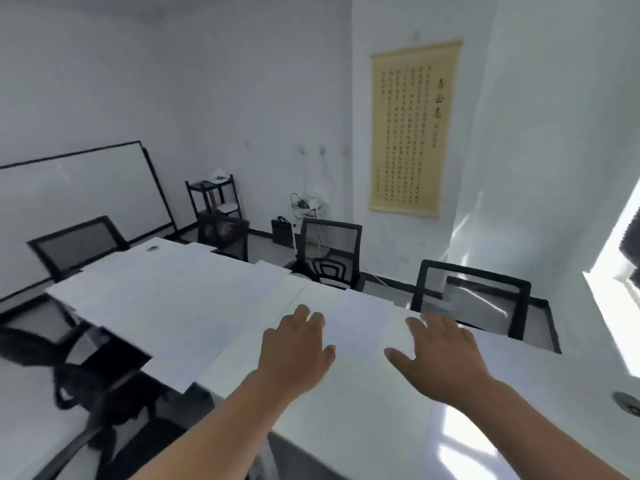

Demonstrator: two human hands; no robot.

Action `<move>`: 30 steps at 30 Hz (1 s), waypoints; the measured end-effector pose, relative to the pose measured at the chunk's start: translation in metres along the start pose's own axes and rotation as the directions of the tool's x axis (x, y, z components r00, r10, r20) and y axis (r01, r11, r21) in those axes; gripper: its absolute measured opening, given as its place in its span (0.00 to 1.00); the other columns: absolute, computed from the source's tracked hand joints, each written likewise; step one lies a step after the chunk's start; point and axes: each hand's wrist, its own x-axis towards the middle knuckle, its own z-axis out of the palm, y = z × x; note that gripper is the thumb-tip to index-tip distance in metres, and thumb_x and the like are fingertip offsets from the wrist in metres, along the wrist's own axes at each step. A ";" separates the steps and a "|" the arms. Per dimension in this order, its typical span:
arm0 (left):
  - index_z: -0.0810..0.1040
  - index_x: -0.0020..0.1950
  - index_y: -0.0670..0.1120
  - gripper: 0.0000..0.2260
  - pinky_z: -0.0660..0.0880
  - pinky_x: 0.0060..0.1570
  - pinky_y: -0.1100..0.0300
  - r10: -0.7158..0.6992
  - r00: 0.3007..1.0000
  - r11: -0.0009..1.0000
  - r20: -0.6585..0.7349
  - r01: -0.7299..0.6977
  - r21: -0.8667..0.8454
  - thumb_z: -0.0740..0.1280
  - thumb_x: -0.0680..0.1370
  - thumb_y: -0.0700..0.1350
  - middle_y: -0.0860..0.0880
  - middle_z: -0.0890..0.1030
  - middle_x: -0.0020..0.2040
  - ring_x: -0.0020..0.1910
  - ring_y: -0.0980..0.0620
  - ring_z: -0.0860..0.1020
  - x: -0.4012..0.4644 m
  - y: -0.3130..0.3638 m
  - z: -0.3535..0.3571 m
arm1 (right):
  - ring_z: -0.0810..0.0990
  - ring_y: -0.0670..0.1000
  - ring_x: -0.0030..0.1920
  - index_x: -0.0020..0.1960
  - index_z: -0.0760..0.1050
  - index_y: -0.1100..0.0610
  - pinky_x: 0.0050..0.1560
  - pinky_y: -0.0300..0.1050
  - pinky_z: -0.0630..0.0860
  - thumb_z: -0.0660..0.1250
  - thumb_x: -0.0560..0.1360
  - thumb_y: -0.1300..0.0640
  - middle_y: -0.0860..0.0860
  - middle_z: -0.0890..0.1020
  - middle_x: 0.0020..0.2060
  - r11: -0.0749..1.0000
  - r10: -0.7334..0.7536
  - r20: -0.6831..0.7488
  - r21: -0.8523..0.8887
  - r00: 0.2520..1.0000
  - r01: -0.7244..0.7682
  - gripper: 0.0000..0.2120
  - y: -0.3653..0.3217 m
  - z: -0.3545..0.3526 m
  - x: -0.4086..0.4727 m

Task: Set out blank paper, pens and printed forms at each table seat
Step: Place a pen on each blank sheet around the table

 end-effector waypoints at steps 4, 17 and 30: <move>0.61 0.84 0.54 0.28 0.60 0.81 0.36 -0.147 0.988 0.979 -0.049 0.153 0.137 0.61 0.86 0.60 0.48 0.51 0.90 0.88 0.43 0.52 -0.079 -0.049 -0.037 | 0.48 0.59 0.87 0.89 0.50 0.48 0.86 0.60 0.51 0.50 0.82 0.26 0.54 0.51 0.88 0.971 -0.237 -0.045 0.017 0.970 0.238 0.42 -0.078 -0.016 -0.039; 0.62 0.84 0.53 0.30 0.65 0.78 0.35 -0.572 0.801 0.768 -0.176 0.598 0.230 0.61 0.85 0.63 0.48 0.51 0.89 0.88 0.42 0.52 -0.345 -0.167 -0.120 | 0.44 0.60 0.88 0.89 0.46 0.48 0.86 0.62 0.49 0.51 0.82 0.27 0.54 0.48 0.88 0.687 -0.723 -0.071 0.019 0.687 0.726 0.43 -0.308 -0.039 -0.172; 0.65 0.83 0.54 0.28 0.71 0.75 0.39 -0.763 0.631 0.605 -0.139 0.773 0.190 0.61 0.84 0.62 0.48 0.58 0.87 0.83 0.44 0.63 -0.536 -0.282 -0.152 | 0.41 0.60 0.88 0.89 0.47 0.48 0.86 0.64 0.46 0.54 0.82 0.28 0.54 0.47 0.89 0.571 -0.820 0.002 0.074 0.572 0.818 0.43 -0.474 -0.017 -0.288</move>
